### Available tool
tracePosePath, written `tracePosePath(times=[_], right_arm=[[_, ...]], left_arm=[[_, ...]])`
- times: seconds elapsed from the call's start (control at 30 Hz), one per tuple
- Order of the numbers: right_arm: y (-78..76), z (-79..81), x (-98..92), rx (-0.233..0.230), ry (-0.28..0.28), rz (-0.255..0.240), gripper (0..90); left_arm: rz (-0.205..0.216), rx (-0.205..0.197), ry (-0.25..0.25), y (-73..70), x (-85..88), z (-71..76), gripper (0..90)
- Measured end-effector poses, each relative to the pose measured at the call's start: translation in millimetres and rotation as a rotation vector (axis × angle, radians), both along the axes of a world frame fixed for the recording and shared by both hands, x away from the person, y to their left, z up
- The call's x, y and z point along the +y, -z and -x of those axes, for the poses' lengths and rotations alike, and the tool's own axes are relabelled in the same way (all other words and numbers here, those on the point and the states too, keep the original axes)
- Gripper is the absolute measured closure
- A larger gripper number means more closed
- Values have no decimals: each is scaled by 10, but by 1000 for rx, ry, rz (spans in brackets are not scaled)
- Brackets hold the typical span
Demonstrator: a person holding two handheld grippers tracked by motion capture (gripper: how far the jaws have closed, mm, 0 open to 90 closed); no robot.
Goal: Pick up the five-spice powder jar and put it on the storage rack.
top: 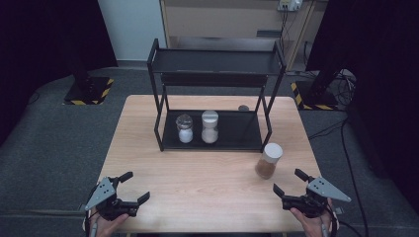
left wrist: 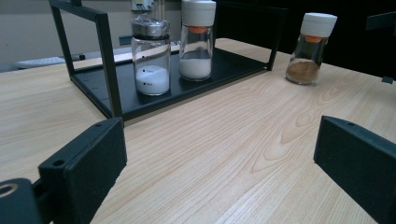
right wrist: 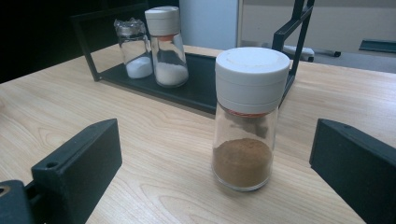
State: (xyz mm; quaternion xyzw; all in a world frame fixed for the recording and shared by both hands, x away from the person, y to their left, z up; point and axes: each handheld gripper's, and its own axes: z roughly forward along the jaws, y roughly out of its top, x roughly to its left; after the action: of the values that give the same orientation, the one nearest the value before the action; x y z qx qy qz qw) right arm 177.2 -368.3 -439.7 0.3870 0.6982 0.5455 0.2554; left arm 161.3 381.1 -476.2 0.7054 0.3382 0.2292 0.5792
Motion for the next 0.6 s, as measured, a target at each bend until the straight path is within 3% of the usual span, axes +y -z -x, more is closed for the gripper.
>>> tracePosePath(times=[0.6], right_arm=[[-123,12,-13,8,-11,-10,27]], left_arm=[[7,-13,-3,7,9,21,16]])
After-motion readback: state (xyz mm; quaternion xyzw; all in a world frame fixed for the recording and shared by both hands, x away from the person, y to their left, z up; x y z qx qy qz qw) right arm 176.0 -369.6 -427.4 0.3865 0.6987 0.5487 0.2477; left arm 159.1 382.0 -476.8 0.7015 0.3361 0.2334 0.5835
